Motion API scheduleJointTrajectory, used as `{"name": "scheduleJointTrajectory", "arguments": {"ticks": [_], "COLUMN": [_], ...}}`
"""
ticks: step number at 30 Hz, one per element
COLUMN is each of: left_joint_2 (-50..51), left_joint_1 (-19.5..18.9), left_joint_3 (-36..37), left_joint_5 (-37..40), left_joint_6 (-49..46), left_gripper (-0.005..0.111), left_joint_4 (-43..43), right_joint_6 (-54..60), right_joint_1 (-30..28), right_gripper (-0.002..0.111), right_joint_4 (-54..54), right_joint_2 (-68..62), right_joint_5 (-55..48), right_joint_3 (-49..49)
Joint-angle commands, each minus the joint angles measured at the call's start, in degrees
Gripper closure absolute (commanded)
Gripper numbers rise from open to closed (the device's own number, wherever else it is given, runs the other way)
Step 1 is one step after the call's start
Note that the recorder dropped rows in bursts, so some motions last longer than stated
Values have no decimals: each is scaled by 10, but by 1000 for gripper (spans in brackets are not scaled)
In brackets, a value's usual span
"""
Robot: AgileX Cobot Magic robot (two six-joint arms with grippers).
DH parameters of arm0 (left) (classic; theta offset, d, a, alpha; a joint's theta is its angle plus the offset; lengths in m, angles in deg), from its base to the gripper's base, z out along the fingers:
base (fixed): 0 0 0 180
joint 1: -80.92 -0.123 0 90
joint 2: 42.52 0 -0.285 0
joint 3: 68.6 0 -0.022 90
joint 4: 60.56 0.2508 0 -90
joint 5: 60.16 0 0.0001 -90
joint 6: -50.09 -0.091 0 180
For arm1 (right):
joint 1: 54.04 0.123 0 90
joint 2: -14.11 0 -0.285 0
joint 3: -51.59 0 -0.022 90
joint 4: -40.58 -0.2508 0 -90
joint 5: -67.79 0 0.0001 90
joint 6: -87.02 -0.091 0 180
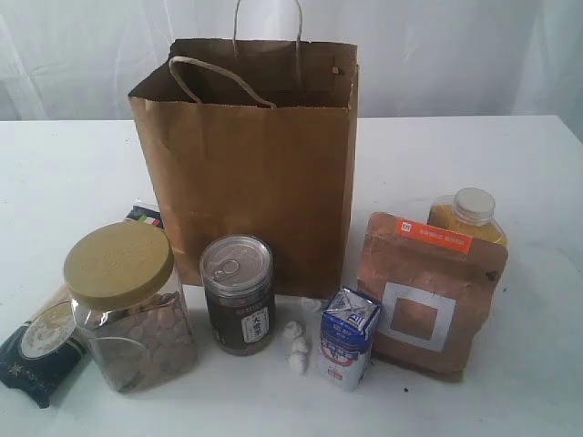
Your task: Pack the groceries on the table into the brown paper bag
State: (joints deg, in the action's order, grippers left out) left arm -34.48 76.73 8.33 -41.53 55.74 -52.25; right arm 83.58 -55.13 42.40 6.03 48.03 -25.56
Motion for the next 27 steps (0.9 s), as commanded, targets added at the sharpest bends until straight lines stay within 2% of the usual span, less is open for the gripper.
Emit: {"name": "scheduleJointTrajectory", "arguments": {"ticks": [1,7,11,14,16,21,23,27], "left_joint_2": [-2,-2,-2,-2,-2,-2,-2,-2], "left_joint_1": [4,4,4,4,4,4,4,4], "left_joint_3": [3,3,3,3,3,3,3,3], "left_joint_5": [5,5,5,5,5,5,5,5], "left_joint_6": [3,3,3,3,3,3,3,3], "left_gripper": [107,107,107,107,107,107,107,107], "left_joint_4": [-1,-1,-1,-1,-1,-1,-1,-1], "right_joint_6": [-3,-2,30,-37,-62,-99,-146,-197], "right_joint_1": [0,0,0,0,0,0,0,0], "right_gripper": [108,108,108,108,108,108,108,108], "right_joint_4": [2,2,12,-120,-161,-196,-212,-215], "right_joint_2": [3,3,3,3,3,3,3,3], "right_joint_5": [1,1,47,123,178,271,303,459], "right_joint_3": [-1,-1,-1,-1,-1,-1,-1,-1]}}
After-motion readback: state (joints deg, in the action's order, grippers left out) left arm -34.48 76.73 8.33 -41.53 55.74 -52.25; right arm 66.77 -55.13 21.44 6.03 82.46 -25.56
